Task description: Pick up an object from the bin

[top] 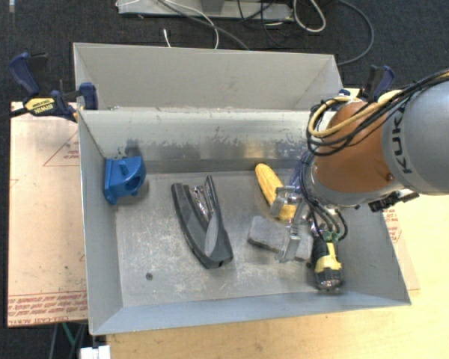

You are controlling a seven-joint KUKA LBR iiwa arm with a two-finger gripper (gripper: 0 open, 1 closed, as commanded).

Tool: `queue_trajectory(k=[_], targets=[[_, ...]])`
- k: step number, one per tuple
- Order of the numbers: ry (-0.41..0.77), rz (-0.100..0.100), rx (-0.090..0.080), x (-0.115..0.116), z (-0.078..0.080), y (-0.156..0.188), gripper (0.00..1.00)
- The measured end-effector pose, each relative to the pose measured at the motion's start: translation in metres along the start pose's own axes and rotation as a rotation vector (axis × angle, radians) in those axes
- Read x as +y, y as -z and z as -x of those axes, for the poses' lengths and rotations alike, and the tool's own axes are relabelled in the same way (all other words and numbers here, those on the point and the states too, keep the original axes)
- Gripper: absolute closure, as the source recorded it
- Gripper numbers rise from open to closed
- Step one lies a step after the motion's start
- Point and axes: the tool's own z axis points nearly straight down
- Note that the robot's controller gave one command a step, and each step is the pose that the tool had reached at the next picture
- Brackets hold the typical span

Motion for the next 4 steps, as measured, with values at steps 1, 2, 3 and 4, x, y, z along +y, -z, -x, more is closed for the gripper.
queue_trajectory(k=[1,2,3,4], targets=[[-0.012,-0.003,0.015,-0.007,-0.019,-0.010,0.00],[-0.167,0.001,0.000,0.008,-0.030,-0.040,0.00],[-0.159,-0.002,0.009,0.003,-0.016,-0.039,1.00],[-0.159,-0.002,0.009,0.003,-0.017,-0.038,1.00]])
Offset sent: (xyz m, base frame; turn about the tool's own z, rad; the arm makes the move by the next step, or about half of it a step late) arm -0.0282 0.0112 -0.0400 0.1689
